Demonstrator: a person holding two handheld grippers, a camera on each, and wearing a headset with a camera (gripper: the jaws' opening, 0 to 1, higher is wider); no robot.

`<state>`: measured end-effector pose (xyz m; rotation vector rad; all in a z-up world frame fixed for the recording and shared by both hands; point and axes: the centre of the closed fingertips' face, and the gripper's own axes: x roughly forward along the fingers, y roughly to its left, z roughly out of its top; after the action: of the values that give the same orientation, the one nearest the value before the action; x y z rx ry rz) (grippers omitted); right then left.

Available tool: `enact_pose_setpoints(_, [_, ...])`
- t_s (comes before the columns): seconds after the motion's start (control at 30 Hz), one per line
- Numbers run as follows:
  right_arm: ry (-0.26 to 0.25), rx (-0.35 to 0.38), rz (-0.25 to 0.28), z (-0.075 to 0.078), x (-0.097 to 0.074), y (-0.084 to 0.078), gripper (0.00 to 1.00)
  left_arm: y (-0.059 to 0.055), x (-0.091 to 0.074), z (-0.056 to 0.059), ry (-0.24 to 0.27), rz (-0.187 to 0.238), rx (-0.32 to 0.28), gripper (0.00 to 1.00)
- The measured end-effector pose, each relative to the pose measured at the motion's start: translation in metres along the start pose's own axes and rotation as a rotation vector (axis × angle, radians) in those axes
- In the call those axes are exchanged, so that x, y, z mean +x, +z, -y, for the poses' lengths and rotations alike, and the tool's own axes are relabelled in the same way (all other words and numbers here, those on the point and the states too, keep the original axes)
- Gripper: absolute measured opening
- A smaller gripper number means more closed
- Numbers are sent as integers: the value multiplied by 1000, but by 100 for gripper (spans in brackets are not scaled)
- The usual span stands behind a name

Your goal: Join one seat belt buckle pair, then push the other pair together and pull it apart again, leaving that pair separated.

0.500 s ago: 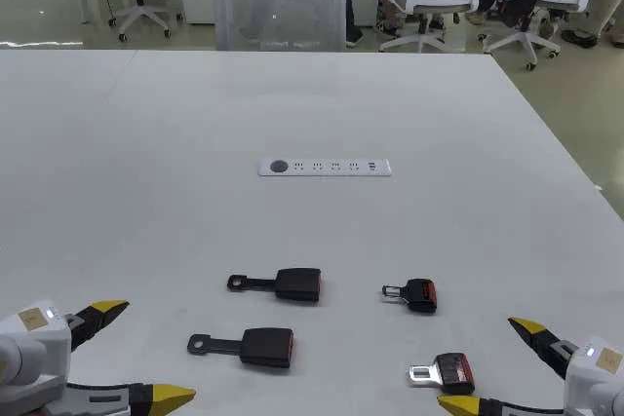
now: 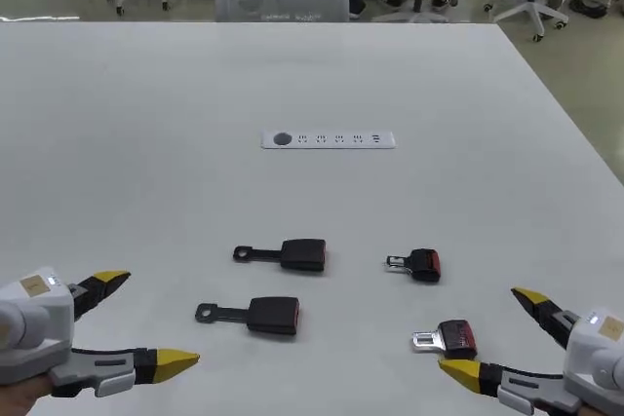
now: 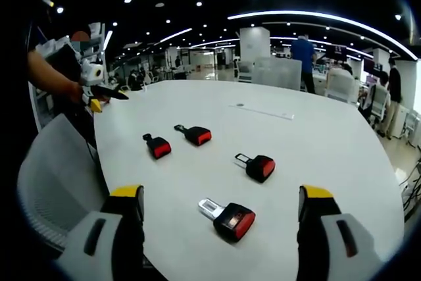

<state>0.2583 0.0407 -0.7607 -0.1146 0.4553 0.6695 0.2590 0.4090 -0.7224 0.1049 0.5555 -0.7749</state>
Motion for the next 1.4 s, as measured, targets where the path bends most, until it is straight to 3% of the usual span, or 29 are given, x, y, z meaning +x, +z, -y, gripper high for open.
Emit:
enact_pose_setpoints(0.87, [23,-5,-18,-14,1,-8,98,-13,-3,7,-8,-20,-13,100])
enact_pose_setpoints(1.4, [29,-5,-14,-16,3,-5,98,-11,-1,6,-7,-18,-13,100])
